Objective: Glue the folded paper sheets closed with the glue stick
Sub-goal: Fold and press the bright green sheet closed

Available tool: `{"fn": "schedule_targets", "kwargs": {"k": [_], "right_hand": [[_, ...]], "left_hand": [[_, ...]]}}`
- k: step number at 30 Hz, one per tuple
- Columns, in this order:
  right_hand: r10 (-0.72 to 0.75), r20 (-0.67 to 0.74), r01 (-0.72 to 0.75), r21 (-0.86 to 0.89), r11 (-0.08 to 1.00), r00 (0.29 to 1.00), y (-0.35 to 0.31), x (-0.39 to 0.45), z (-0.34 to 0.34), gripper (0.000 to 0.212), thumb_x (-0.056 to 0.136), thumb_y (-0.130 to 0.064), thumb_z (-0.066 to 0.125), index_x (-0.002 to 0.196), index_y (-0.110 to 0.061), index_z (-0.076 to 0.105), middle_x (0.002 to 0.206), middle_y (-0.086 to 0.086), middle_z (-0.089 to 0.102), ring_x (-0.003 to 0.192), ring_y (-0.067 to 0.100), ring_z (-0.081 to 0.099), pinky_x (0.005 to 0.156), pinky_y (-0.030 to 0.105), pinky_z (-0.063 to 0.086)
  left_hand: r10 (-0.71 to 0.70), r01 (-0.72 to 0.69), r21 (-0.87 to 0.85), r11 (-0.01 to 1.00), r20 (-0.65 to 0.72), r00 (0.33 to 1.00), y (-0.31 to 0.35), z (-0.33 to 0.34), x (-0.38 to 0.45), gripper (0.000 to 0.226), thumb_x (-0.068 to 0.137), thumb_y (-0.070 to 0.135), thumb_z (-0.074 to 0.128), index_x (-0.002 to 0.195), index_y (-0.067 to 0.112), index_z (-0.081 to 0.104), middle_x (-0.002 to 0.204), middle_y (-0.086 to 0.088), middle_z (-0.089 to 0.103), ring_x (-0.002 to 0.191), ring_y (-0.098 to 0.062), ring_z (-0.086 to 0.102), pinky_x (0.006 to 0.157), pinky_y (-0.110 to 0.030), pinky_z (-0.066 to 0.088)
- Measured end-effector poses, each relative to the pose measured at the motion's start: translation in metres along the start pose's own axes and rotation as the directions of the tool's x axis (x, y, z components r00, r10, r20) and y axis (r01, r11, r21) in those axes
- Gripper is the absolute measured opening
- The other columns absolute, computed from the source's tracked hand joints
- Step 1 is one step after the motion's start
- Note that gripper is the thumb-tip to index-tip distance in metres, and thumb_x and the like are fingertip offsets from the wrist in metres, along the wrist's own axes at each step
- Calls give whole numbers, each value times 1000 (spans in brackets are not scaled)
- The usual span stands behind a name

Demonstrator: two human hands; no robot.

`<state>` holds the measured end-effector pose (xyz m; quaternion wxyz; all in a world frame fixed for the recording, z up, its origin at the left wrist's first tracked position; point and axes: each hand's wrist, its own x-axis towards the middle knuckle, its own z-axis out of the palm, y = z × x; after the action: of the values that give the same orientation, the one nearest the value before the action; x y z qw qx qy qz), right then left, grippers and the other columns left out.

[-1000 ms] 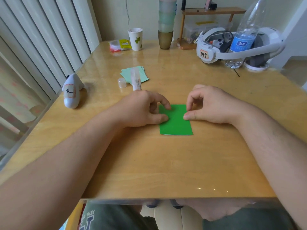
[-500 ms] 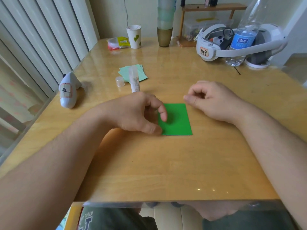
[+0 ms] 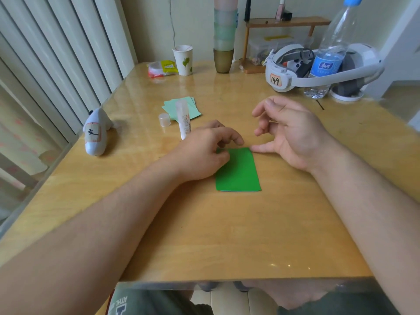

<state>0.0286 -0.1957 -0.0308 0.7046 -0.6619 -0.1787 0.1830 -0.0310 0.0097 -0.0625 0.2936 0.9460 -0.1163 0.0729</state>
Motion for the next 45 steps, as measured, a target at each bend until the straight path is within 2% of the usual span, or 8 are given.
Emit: {"fn": "schedule_targets", "kwargs": {"k": [6, 13, 21, 25, 30, 33, 37, 45], "right_hand": [[-3, 4, 2, 86, 996, 1000, 1, 4, 3, 22, 98, -36, 56, 87, -21, 68, 77, 0, 53, 77, 19, 55, 85, 64, 57], [18, -25, -15, 123, 992, 1000, 2, 9, 0, 23, 103, -31, 55, 86, -20, 65, 76, 0, 51, 72, 17, 55, 72, 43, 55], [-121, 116, 168, -678, 716, 986, 19, 8, -5, 20, 74, -38, 80, 91, -30, 74, 77, -16, 64, 69, 4, 51, 70, 25, 45], [-92, 118, 149, -791, 593, 989, 20, 7, -6, 17, 79, -41, 82, 77, -30, 70, 60, -24, 57, 59, 0, 48, 62, 23, 39], [-42, 162, 152, -765, 625, 986, 22, 3, -7, 13, 81, -34, 82, 76, -28, 71, 59, -14, 57, 59, 4, 48, 64, 34, 44], [-10, 197, 125, -586, 800, 980, 18, 1, -1, 6, 91, -14, 77, 88, -20, 77, 83, 0, 78, 78, 9, 69, 78, 42, 57], [-33, 170, 87, -320, 943, 985, 14, 1, -1, 24, 98, 5, 60, 103, -13, 74, 94, 4, 80, 88, 15, 75, 79, 29, 60], [-64, -75, 67, 36, 997, 995, 12, 8, -1, 26, 104, -29, 59, 113, -9, 73, 115, 16, 77, 112, 35, 71, 107, 66, 48]], "left_hand": [[-62, 59, 58, 997, 48, 997, 2, 4, 3, 52, 84, 31, 54, 135, 35, 64, 126, 6, 53, 124, -21, 48, 112, -37, 39], [-3, -2, 108, 994, 41, 999, -2, 9, 5, 32, 86, 57, 63, 116, 43, 63, 118, 13, 59, 117, -18, 51, 105, -46, 45], [65, -66, -17, 998, -93, 994, -1, 10, 5, 9, 92, 27, 76, 99, 28, 70, 90, 16, 68, 88, 1, 61, 78, -12, 44], [85, -97, -81, 992, -140, 986, -1, 10, 5, 9, 92, 21, 74, 97, 29, 70, 87, 13, 70, 85, -4, 64, 81, -24, 52], [136, -178, -191, 965, -218, 967, 1, 10, 4, 11, 93, 18, 76, 101, 25, 72, 87, 11, 70, 83, -12, 65, 81, -37, 55], [83, -184, -340, 922, -292, 953, 5, 8, 4, 17, 93, 18, 77, 108, 22, 69, 86, 8, 70, 81, -18, 65, 79, -35, 56], [-29, -174, -590, 788, -318, 948, 10, 3, 5, 27, 95, 25, 74, 118, 26, 61, 92, 3, 69, 78, -16, 59, 74, -35, 51], [-71, -114, -642, 759, -256, 964, 13, 2, 2, 60, 90, 25, 73, 138, 36, 40, 89, -23, 67, 82, -38, 67, 85, -62, 57]]}}
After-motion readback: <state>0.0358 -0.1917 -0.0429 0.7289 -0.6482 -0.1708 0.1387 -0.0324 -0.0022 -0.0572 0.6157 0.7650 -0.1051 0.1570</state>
